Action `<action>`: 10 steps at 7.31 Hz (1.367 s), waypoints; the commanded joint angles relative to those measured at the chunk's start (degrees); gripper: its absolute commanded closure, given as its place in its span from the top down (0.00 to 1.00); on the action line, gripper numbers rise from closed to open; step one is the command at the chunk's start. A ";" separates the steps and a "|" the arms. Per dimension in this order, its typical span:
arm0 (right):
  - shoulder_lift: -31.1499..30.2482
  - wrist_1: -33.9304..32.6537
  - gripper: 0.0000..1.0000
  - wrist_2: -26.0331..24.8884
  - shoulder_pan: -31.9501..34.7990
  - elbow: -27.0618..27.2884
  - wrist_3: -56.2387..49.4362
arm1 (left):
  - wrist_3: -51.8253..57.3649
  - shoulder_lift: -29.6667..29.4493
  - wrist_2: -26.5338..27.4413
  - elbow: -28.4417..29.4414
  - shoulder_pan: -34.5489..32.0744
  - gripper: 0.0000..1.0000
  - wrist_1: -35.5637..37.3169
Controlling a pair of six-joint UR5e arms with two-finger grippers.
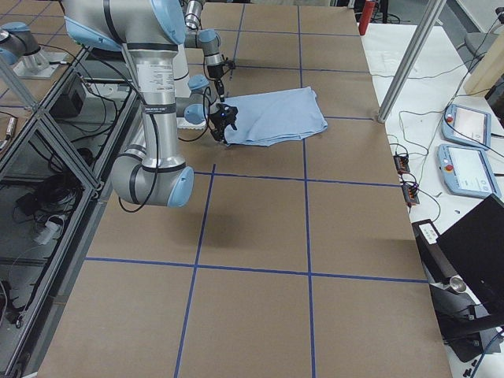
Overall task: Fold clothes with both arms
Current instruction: 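Grasp the shirt's edge nearest the robot with both grippers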
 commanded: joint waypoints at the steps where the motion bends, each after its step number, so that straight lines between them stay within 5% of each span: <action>1: 1.49 -0.13 0.89 -1.57 -0.34 -1.49 0.21 | 0.00 0.00 0.00 -0.07 0.00 0.00 0.00; 5: 5.29 -0.04 0.83 -2.63 0.54 -5.02 0.21 | 0.18 0.00 0.00 -0.16 0.00 0.00 0.00; 6: 5.72 0.05 0.54 -2.63 0.80 -4.67 0.21 | 0.18 0.09 0.00 -0.16 0.00 0.00 0.00; 7: 5.81 0.14 0.01 -2.63 0.89 -4.58 0.39 | 0.18 0.09 0.00 -0.16 0.00 0.00 0.00; 10: 5.81 0.05 0.00 -2.72 0.89 -4.50 2.58 | 0.18 0.09 0.00 -0.60 0.00 0.00 0.00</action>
